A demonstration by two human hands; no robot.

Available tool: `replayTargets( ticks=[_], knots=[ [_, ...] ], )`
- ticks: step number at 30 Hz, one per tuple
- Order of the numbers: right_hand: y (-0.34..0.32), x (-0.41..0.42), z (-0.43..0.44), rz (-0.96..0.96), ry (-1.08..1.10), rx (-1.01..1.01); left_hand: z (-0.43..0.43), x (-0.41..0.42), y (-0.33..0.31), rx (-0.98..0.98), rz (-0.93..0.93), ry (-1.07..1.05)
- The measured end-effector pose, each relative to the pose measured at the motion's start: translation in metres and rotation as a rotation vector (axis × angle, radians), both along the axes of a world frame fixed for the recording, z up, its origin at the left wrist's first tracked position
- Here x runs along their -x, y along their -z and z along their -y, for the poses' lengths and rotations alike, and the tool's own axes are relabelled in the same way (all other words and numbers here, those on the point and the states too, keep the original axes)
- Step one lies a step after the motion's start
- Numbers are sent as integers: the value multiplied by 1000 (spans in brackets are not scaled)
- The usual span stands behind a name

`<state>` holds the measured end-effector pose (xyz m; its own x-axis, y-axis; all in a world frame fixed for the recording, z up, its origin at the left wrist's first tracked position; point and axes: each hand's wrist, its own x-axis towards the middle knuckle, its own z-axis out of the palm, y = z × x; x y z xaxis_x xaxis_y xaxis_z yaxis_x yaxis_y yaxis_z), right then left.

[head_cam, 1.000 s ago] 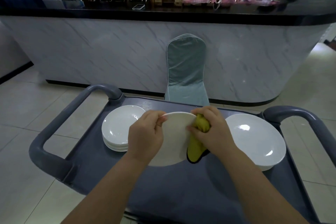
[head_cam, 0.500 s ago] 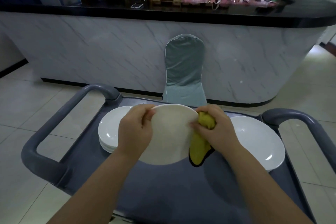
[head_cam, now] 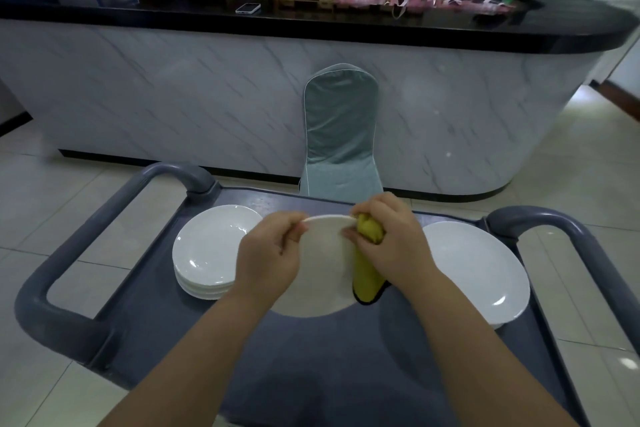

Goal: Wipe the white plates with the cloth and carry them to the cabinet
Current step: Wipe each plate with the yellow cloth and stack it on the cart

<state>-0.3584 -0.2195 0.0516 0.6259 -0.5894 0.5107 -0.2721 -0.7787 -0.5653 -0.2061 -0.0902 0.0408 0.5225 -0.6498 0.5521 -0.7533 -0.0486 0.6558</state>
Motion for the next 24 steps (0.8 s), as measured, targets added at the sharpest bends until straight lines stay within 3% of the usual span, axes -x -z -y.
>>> replayTargets(
  ticks=[3,7,10,12,16,20,24],
  knots=[
    [-5,-13,-14,-36,-88,138,5,4,3,-53,65,71],
    [-19,4,1,-94,-318,-449,0,0,5,-5,-39,5],
    [-19,15,9,-161,-298,-293,-3,4,7,-6,-9,13],
    [-14,8,1,-99,-280,-183,-3,9,8,-3,25,23],
    [-1,6,-5,68,-238,-288,-6,8,2,44,58,0],
    [6,30,7,157,-131,-465,-10,-9,-7,130,-119,-86],
    [-4,7,-6,143,-117,-228,-2,6,-11,70,73,15]
  ],
)
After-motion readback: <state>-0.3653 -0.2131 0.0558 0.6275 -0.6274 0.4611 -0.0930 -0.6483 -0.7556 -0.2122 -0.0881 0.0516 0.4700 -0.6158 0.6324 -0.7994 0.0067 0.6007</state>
